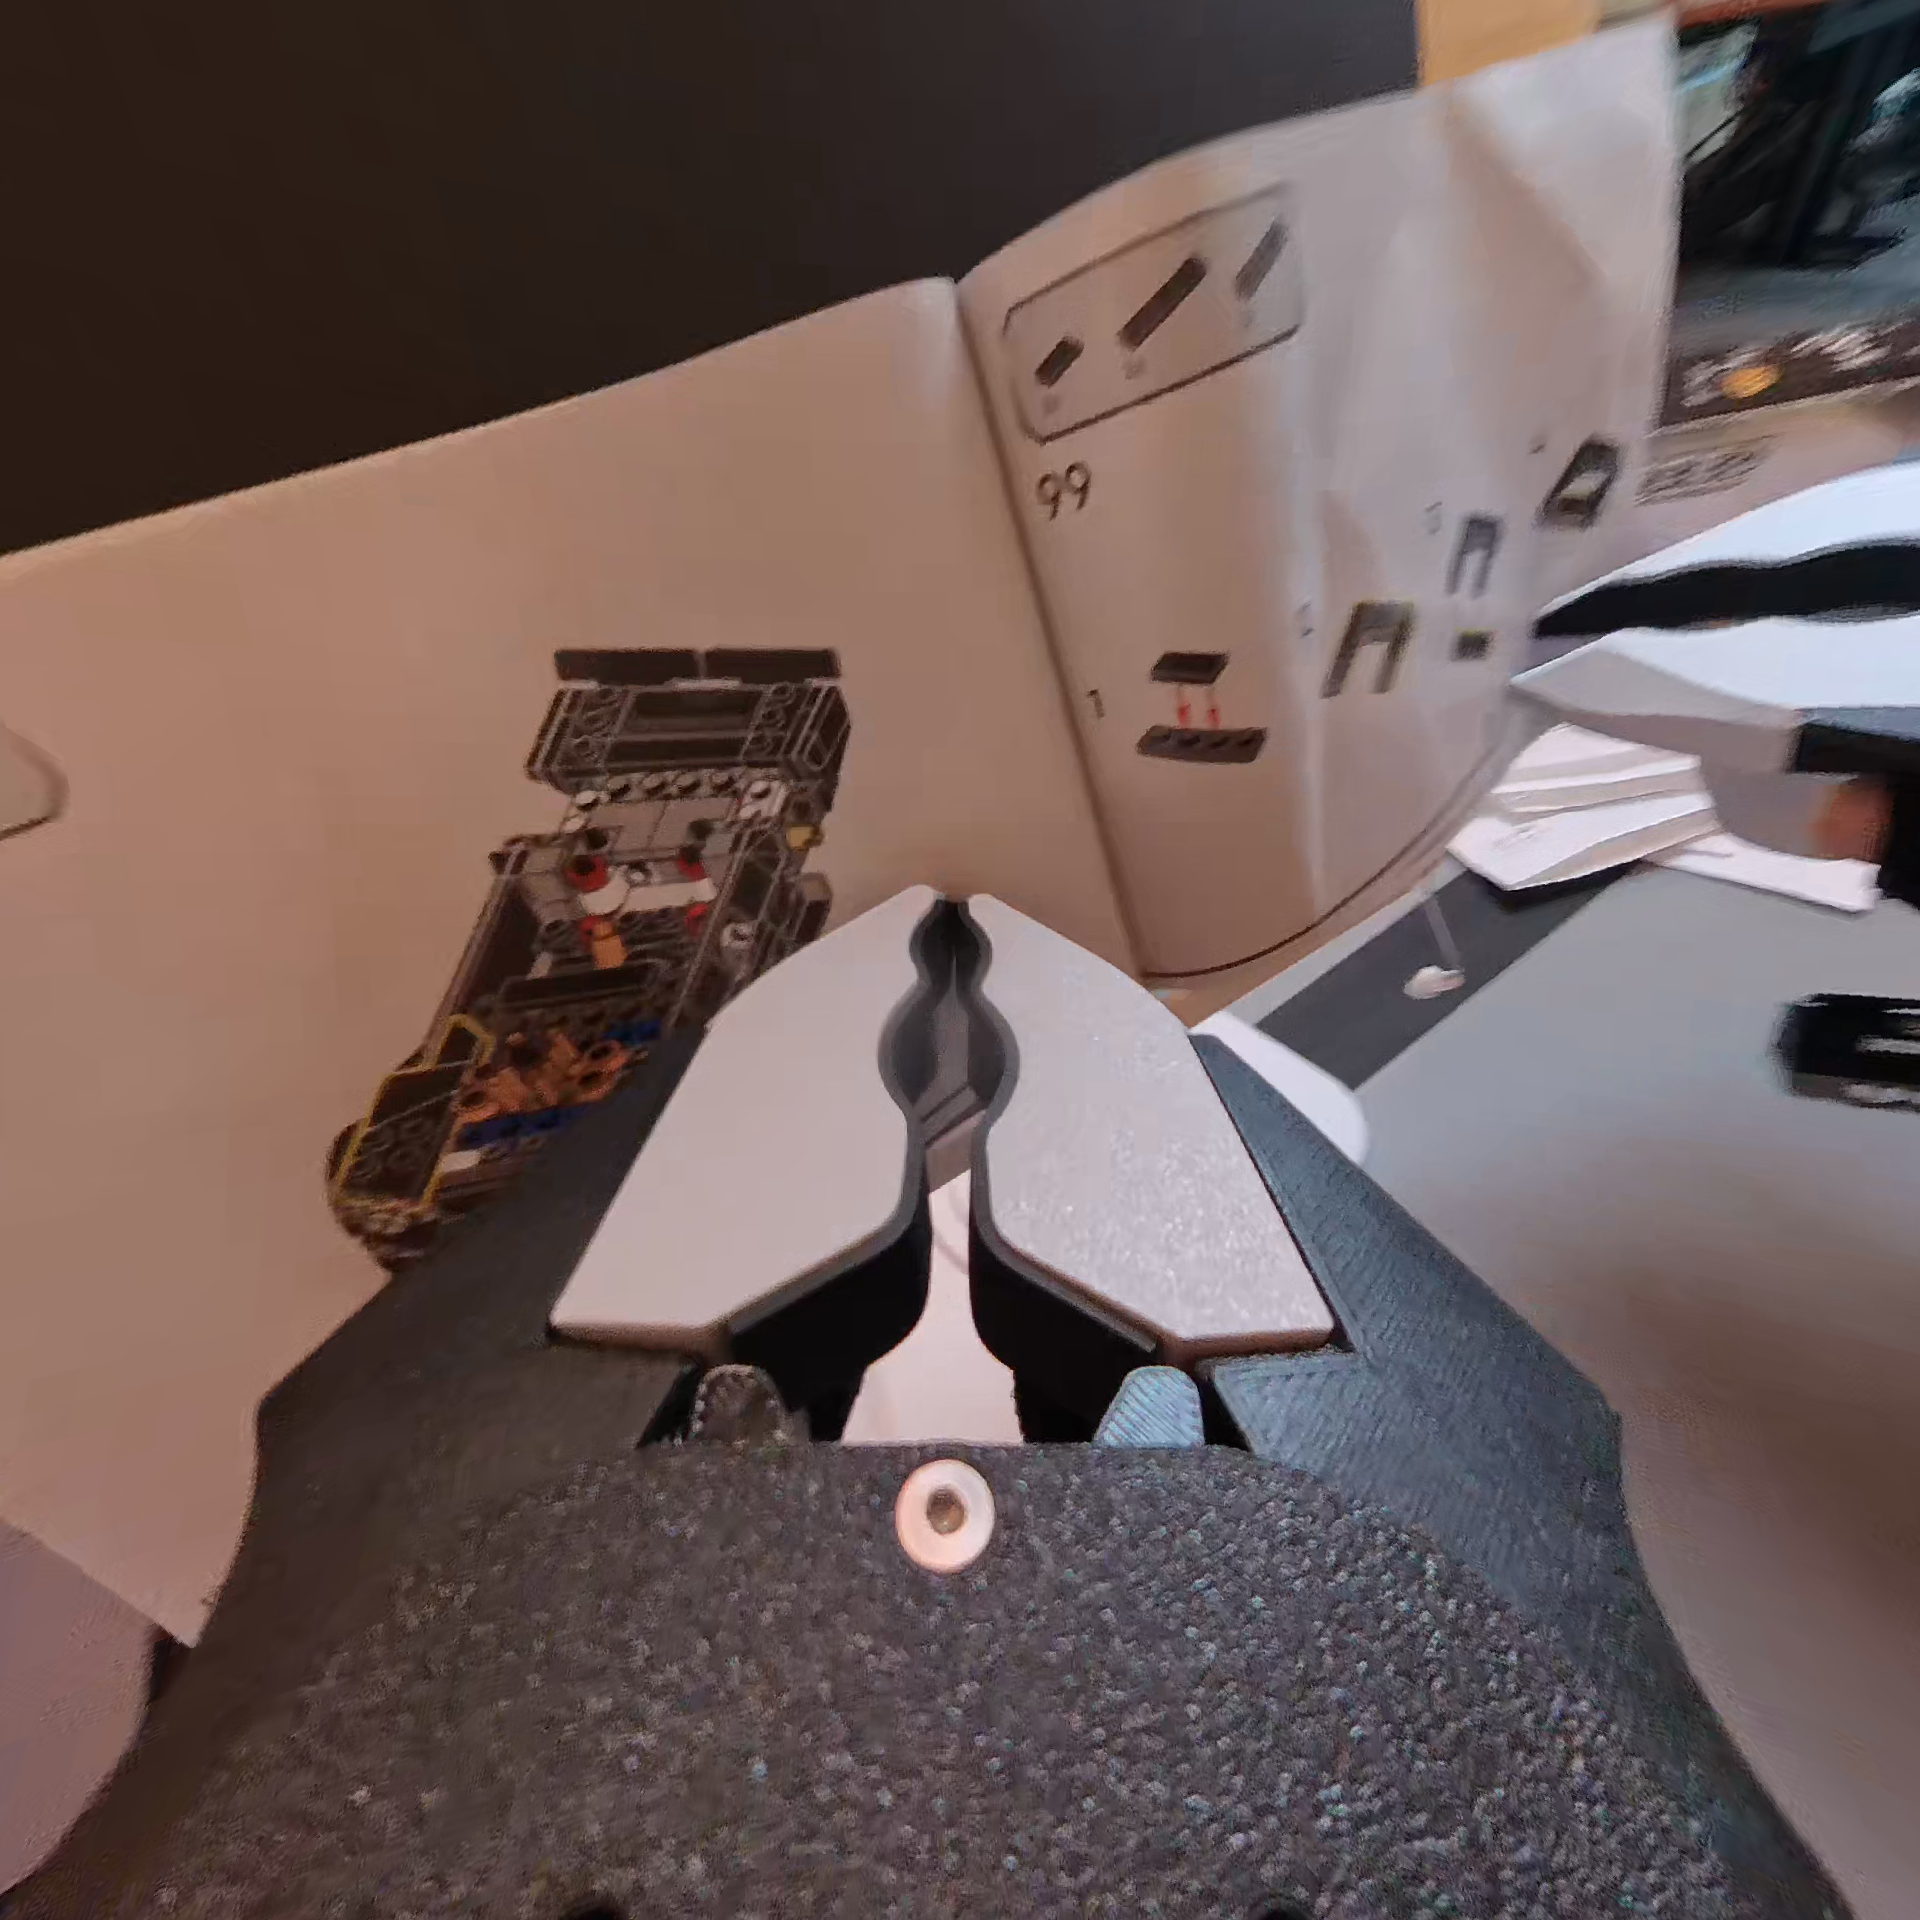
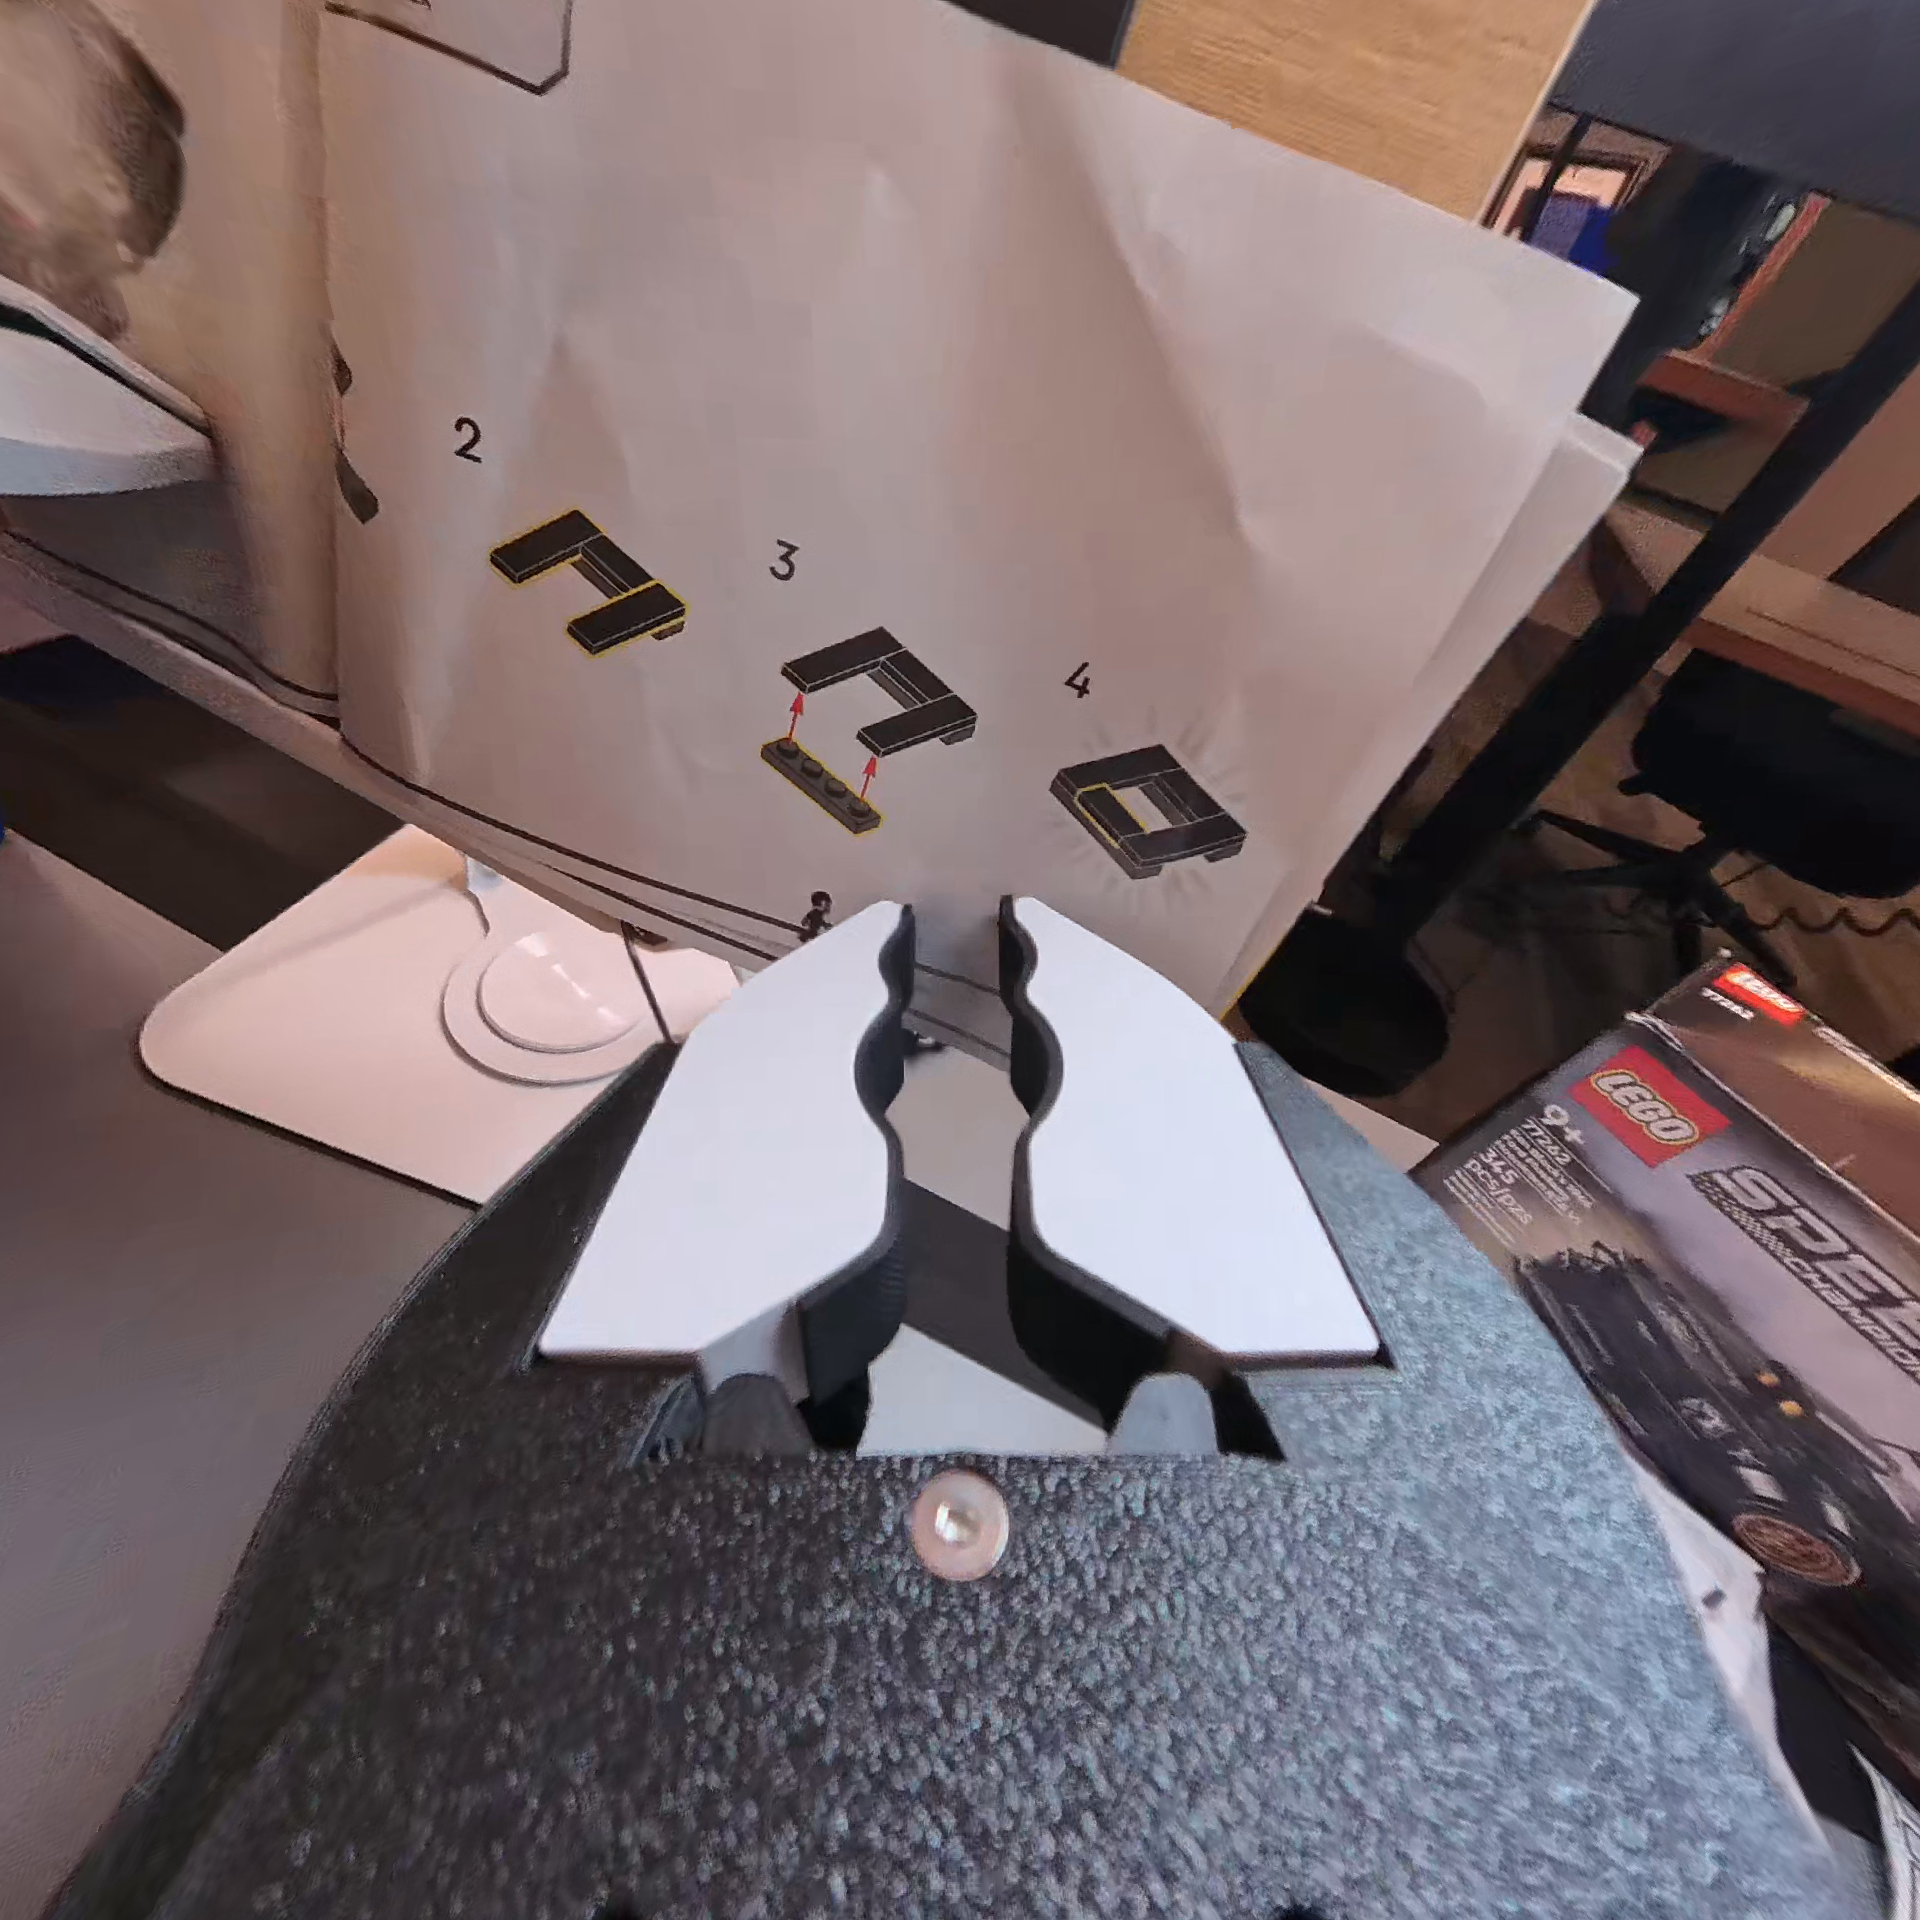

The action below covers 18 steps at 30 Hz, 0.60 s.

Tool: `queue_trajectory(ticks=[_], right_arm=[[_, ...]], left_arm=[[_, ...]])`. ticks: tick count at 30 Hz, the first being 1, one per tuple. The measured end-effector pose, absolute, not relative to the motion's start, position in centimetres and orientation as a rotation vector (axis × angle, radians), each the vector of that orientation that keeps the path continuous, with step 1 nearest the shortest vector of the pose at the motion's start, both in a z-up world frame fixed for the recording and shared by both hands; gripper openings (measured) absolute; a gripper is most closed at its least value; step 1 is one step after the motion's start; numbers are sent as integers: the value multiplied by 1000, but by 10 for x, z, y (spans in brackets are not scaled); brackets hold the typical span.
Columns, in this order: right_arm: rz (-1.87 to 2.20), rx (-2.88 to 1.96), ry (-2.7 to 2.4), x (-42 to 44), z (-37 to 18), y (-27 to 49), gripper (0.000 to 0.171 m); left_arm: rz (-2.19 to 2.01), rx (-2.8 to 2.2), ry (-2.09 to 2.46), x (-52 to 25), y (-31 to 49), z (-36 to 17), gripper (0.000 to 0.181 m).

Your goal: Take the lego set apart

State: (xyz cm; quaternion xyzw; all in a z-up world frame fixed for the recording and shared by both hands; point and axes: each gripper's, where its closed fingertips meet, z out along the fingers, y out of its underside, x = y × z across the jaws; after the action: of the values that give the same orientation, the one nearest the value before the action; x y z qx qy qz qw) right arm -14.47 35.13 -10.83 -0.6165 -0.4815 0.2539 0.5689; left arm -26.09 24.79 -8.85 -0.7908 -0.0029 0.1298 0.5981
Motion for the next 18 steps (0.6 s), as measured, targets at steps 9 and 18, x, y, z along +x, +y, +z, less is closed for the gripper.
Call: queue_trajectory(ticks=[9, 18], right_arm=[[521, -1318, -1201, -169, -90, 338, 17], [600, -1416, -1174, -154, -116, 337, 19]], left_arm=[[374, -1831, -150, -299, 224, -92, 0], [364, -1847, -156, -308, 209, -104, 0]])
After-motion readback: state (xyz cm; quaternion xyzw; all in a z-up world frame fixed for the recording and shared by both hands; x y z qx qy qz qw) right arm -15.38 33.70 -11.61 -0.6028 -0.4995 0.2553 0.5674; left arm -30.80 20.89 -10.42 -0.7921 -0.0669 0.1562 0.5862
